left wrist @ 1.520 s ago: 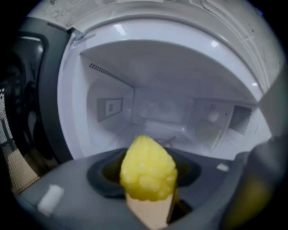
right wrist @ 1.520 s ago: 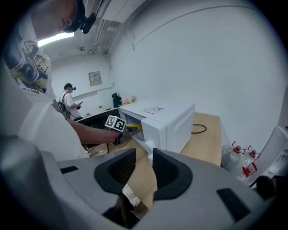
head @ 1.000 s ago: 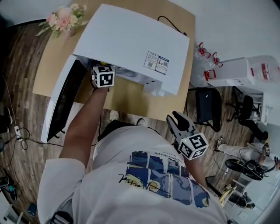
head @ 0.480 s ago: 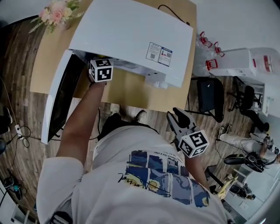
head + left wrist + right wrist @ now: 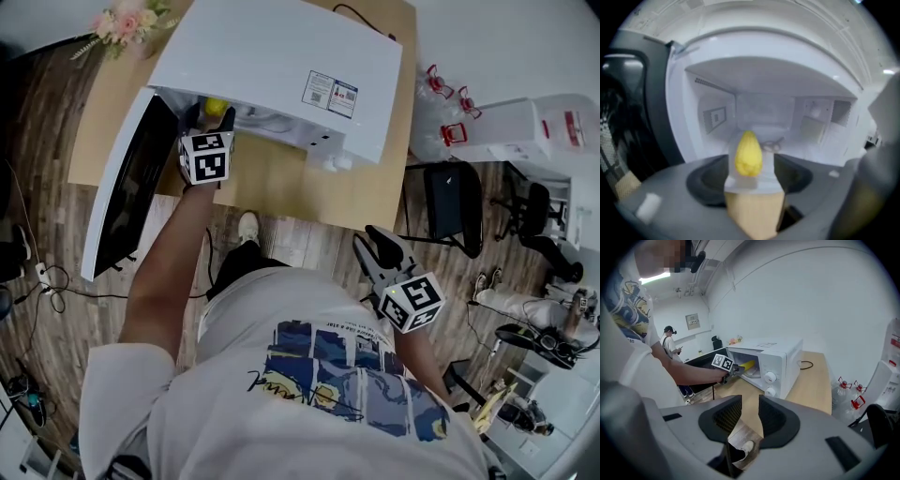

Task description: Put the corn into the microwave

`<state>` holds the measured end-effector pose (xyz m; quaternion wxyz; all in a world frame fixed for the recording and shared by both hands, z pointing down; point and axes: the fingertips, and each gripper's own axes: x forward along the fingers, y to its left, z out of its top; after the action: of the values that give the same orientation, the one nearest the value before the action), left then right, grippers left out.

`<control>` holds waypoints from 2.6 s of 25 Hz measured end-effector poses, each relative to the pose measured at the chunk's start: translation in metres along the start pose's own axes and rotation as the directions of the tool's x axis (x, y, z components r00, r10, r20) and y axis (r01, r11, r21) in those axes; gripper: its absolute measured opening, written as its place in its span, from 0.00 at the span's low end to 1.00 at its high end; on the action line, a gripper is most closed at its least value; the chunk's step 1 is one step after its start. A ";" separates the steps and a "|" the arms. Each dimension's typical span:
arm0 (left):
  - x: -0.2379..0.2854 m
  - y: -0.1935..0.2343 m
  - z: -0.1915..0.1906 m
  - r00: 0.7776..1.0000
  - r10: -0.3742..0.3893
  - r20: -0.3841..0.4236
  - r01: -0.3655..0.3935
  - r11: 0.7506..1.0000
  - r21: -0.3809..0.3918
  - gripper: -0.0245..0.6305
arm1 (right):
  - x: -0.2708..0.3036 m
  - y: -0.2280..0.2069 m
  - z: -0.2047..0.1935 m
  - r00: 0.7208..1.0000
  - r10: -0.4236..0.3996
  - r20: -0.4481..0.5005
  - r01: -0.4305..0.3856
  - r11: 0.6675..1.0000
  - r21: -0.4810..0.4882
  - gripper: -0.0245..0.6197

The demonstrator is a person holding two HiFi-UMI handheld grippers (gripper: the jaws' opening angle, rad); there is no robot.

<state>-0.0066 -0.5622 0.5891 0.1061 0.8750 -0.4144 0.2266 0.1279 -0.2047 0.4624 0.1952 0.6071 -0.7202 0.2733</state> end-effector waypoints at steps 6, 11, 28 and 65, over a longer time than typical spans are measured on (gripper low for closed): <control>-0.053 -0.018 -0.007 1.000 0.019 0.008 -0.018 0.999 -0.032 0.49 | -0.035 0.001 -0.021 0.999 0.005 0.050 -0.005 1.000 0.001 0.16; -0.110 -0.042 -0.015 1.000 0.009 0.026 -0.008 0.999 -0.042 0.34 | -0.067 0.008 -0.045 0.996 0.021 0.088 -0.021 1.000 -0.003 0.12; -0.302 -0.172 -0.071 0.966 -0.256 0.044 0.259 0.960 -0.101 0.05 | -0.146 0.066 -0.130 0.980 0.121 0.158 -0.119 0.993 -0.024 0.07; -0.407 -0.264 -0.102 0.878 -0.479 -0.021 0.478 0.878 -0.041 0.05 | -0.185 0.094 -0.154 0.968 0.147 0.201 -0.130 0.987 -0.097 0.05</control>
<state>-0.0600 -0.0810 0.4816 0.1801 0.9447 -0.1878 0.1995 0.0627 0.0447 0.4538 0.1246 0.5719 -0.7880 0.1912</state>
